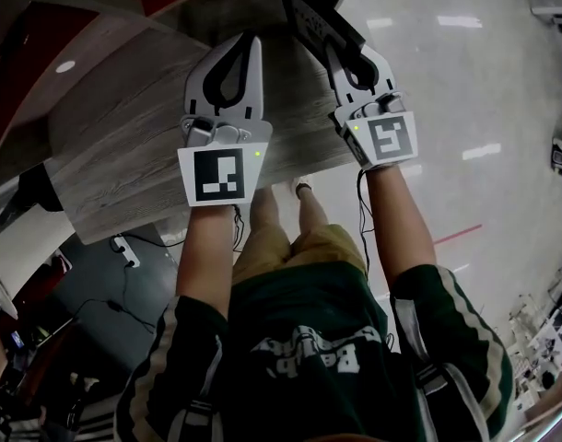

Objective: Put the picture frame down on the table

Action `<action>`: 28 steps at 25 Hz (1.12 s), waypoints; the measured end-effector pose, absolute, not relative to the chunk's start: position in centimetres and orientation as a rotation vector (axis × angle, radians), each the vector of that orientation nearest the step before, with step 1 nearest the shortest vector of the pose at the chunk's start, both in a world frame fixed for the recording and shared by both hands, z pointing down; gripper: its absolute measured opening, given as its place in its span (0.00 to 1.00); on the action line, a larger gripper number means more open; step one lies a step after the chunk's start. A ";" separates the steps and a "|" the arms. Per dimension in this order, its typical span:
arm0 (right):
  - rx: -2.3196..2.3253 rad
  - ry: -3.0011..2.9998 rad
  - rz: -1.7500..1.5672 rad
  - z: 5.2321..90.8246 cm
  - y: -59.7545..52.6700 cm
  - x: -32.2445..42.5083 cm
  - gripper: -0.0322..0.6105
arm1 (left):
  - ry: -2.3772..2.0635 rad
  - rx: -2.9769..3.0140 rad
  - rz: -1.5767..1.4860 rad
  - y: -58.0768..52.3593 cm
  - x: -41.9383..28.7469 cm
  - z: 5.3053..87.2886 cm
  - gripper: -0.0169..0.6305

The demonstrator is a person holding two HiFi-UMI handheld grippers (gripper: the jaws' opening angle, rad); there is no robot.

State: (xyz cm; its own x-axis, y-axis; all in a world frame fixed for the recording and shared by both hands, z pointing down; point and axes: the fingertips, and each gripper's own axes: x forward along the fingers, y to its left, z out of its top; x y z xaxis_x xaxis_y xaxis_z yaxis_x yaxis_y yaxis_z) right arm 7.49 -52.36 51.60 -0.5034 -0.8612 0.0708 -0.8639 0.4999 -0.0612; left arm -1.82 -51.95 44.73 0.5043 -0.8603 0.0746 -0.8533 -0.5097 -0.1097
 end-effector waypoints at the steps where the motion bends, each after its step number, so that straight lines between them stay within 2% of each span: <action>1: 1.553 -2.687 0.138 51.9 -52.5 7.5 0.11 | 1.519 -2.676 -0.187 -52.1 -1.8 45.0 0.05; 13: 1.650 -2.677 -0.021 53.1 -54.0 8.3 0.11 | 1.464 -2.711 -0.176 -52.7 -0.7 46.6 0.05; 28: 1.703 -2.622 0.020 53.9 -54.4 9.5 0.11 | 1.469 -2.778 -0.153 -52.3 -0.2 47.9 0.05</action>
